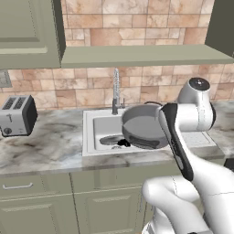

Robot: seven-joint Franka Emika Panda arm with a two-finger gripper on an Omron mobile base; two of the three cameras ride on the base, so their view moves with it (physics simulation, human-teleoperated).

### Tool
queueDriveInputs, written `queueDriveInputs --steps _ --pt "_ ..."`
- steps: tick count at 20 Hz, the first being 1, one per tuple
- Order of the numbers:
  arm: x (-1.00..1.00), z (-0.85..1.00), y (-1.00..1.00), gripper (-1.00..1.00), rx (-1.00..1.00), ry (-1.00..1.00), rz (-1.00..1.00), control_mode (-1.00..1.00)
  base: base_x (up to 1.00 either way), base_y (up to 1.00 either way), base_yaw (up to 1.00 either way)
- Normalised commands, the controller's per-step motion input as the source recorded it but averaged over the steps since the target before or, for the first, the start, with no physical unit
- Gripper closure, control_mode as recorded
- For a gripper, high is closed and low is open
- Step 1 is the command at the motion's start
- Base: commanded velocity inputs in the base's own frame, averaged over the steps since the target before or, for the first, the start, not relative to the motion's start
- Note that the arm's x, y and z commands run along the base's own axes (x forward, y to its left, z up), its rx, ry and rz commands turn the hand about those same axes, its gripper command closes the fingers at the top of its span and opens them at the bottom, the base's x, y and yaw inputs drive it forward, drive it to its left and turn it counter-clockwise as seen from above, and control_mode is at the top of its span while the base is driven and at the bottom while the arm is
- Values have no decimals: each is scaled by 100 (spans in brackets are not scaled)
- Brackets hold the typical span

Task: Move the pot and pan from the stove into the sink.

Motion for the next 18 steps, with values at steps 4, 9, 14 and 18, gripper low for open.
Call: queueDriveInputs --steps 4,9,14,18 --pt "16 -22 5 100 -4 13 -4 -100 0 0 0" --pt "40 -9 16 100 0 6 -6 -100 0 0 0" --pt "32 -13 16 100 0 5 -4 -100 0 0 0" --pt "0 -16 -4 100 2 0 0 -100 0 0 0"
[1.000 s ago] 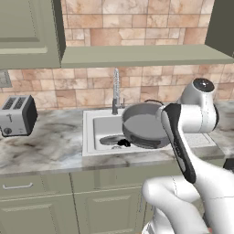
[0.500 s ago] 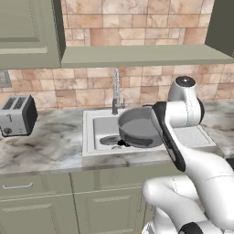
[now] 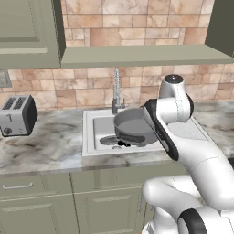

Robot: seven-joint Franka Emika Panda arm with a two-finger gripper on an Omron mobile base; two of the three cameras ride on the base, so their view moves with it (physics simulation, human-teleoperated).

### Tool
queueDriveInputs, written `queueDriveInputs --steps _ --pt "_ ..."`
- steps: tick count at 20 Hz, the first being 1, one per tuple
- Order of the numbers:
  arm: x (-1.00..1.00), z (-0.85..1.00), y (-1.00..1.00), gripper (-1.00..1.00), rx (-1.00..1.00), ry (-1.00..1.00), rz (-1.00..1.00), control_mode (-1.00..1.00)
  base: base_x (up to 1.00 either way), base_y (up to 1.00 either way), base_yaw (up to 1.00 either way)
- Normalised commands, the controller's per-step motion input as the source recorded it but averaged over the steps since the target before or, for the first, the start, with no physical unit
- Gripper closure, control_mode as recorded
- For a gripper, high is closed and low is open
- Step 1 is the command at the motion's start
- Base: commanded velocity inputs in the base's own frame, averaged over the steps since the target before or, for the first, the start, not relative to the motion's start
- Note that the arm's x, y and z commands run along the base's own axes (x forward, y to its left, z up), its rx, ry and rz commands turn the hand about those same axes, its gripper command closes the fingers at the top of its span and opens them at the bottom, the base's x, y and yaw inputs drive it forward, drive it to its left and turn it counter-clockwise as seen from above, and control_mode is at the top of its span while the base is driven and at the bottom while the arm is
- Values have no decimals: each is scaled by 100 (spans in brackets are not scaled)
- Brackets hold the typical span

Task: Move the pot and pan from the stove into the sink.

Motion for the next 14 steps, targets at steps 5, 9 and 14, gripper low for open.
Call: queueDriveInputs --steps 5,9,14 --pt "-2 -13 -28 100 15 0 1 -100 0 0 0" --pt "0 -12 -14 100 15 0 1 -100 0 0 0" --pt "0 -12 0 100 8 -4 0 -100 0 0 0"
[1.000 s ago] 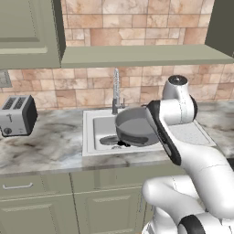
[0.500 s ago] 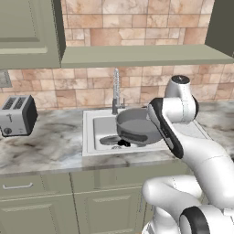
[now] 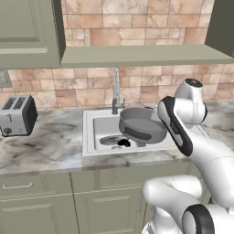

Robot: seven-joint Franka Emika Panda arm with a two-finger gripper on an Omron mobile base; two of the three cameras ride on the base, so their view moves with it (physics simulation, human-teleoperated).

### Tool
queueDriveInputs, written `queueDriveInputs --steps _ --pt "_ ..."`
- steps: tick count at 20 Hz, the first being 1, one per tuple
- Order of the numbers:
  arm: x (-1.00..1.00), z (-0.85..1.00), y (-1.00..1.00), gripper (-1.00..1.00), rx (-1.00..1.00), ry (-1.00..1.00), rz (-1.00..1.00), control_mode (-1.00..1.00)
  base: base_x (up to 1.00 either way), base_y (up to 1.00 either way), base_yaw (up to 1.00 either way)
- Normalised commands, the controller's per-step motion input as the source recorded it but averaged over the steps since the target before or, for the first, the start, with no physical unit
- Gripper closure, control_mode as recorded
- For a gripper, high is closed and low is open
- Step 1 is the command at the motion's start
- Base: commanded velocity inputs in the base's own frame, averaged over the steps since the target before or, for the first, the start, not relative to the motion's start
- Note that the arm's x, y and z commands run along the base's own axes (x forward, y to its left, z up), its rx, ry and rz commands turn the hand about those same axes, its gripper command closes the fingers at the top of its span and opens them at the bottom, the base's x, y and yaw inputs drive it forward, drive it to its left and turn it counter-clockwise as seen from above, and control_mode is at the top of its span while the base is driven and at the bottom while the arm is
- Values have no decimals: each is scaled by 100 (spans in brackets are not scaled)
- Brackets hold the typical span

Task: Move the pot and pan from the stove into the sink.

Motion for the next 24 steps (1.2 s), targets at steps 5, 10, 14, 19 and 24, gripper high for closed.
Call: queueDriveInputs --steps 5,10,14,19,24 --pt "-3 -18 0 100 -2 -1 0 -100 0 0 0" --pt "5 -33 3 100 -8 0 0 -100 0 0 0" --pt "35 -12 12 100 -2 0 0 -100 0 0 0" --pt "54 -7 19 100 0 0 -3 -100 0 0 0" --pt "54 -15 14 100 0 0 -3 -100 0 0 0"
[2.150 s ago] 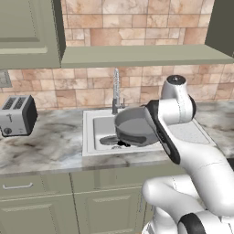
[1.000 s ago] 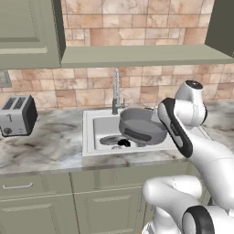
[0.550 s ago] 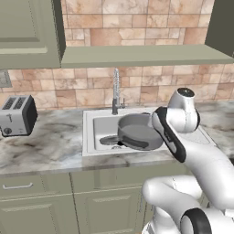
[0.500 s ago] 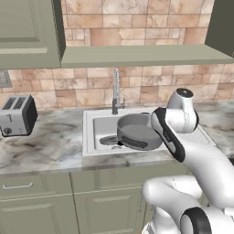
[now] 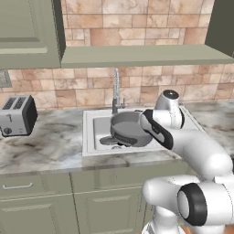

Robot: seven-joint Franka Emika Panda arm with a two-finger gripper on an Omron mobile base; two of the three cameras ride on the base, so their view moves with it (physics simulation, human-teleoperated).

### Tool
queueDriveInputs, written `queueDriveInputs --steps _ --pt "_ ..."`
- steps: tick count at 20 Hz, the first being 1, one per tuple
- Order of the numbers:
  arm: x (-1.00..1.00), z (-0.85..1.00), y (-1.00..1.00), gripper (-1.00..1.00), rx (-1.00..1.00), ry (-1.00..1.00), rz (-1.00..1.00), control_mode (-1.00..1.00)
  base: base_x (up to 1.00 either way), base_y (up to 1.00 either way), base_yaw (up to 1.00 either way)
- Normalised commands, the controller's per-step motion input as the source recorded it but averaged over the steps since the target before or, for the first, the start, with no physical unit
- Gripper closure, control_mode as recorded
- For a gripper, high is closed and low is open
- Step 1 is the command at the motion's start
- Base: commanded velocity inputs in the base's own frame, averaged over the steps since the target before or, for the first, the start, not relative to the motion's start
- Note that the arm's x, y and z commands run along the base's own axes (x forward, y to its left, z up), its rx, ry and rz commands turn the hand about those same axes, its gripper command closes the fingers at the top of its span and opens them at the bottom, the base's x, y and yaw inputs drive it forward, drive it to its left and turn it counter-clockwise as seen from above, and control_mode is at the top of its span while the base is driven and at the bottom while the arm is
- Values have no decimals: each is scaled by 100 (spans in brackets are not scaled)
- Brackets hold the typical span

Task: Move the pot and pan from the stove into the sink.

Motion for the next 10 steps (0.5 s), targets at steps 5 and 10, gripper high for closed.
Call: queueDriveInputs --steps 5,10 --pt "41 -19 11 100 0 1 -1 -100 0 0 0" --pt "32 -21 3 100 0 1 0 -100 0 0 0"
